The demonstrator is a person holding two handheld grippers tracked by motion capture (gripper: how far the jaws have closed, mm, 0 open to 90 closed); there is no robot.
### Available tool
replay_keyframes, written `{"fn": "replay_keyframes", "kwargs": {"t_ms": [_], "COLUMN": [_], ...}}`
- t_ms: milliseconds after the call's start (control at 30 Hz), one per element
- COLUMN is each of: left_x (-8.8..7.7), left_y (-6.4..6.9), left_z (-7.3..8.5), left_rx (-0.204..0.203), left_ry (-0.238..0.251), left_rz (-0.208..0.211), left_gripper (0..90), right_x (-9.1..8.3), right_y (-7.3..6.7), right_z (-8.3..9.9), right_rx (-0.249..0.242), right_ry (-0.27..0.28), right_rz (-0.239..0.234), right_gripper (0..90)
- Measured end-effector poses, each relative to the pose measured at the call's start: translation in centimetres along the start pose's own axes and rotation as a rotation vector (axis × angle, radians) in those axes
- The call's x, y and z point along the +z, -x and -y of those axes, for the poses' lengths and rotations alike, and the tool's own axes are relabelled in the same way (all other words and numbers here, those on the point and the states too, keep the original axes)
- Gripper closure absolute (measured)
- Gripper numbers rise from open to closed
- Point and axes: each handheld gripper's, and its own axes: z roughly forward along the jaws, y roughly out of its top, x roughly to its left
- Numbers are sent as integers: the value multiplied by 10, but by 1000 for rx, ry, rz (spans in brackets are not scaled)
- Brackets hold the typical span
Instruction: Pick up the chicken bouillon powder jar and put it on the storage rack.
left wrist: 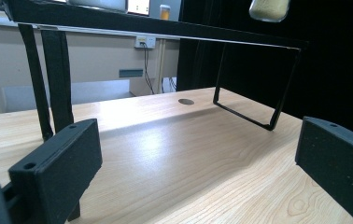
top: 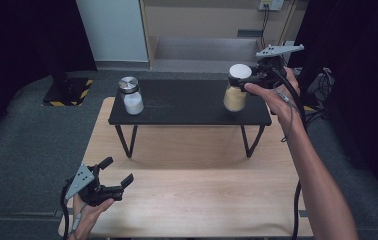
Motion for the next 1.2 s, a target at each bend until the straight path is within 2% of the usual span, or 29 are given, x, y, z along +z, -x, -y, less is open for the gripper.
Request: {"fn": "replay_keyframes", "kwargs": {"t_ms": [267, 533, 700, 733, 833, 867, 967, 1033, 1100, 1167, 1200], "left_x": [0, 1, 2, 2, 3, 3, 3, 3, 3, 4, 4], "left_y": [-1, -1, -1, -1, 0, 0, 0, 0, 0, -1, -1], "left_z": [0, -1, -1, -1, -1, -1, -1, -1, -1, -1, -1], "left_rx": [-2, 1, 0, -1, 5, 6, 3, 4, 4, -1, 0], "left_ry": [-1, -8, -8, -7, -9, -8, -8, -8, -8, -7, -10], "left_rz": [0, 3, 2, 3, 6, 7, 7, 8, 10, 13, 16], "left_gripper": [0, 0, 0, 0, 0, 0, 0, 0, 0, 0, 0], "right_x": [12, 18, 19, 19, 20, 21, 15, 9, 1, -9, -16], "right_y": [13, 17, 18, 17, 19, 19, 11, 12, 11, 5, 7], "right_z": [4, 6, 7, 8, 13, 14, 16, 19, 17, 16, 17], "right_rx": [55, 75, 80, 86, 128, 144, 134, 156, 146, 120, 129], "right_ry": [-17, -42, -36, -34, -9, -7, 25, 62, 68, 71, 82], "right_rz": [12, 12, 14, 16, 12, 1, 46, 41, 49, 80, 68], "right_gripper": [333, 333, 330, 318, 135, 103, 50, 40, 42, 42, 43]}}
